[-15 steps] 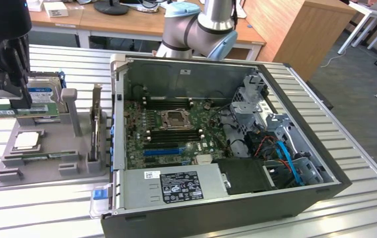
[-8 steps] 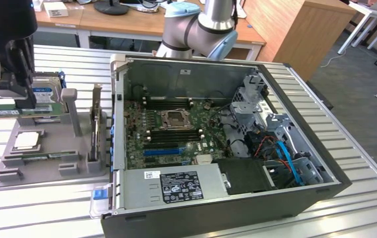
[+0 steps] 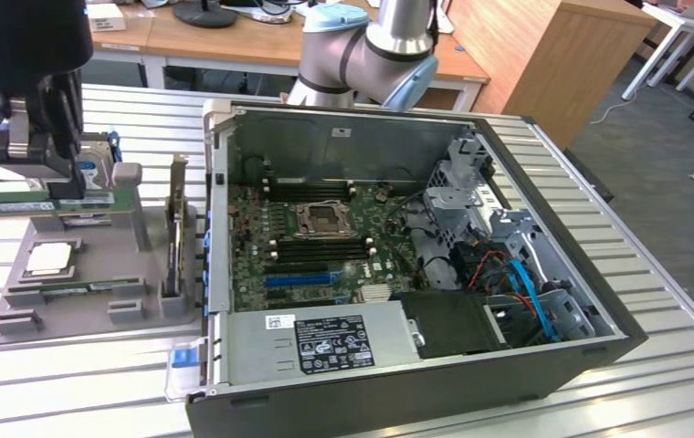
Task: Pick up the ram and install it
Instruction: 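Pick up the ram and move it above insertion slot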
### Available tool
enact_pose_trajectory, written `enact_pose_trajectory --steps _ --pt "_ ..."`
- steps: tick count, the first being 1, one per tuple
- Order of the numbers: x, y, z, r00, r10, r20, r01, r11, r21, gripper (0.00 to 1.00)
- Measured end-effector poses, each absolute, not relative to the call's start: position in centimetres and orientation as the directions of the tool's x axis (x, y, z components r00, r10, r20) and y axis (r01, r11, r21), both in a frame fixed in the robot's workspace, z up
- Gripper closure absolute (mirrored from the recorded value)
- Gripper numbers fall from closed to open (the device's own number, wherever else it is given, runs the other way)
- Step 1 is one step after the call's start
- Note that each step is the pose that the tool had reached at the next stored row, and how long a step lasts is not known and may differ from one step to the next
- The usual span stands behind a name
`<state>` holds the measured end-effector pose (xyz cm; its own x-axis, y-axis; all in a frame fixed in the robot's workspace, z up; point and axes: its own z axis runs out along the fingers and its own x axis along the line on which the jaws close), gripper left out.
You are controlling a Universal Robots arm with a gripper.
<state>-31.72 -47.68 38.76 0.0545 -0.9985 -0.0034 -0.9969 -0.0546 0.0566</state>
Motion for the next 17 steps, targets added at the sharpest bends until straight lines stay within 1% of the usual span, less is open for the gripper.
enact_pose_trajectory --steps 10,17 --pt "-31.43 -47.68 39.56 0.054 -0.999 -0.003 -0.997 -0.055 0.057 0.88" --pt "-31.23 -47.69 39.58 0.055 -0.998 -0.003 -0.997 -0.055 0.057 0.88"
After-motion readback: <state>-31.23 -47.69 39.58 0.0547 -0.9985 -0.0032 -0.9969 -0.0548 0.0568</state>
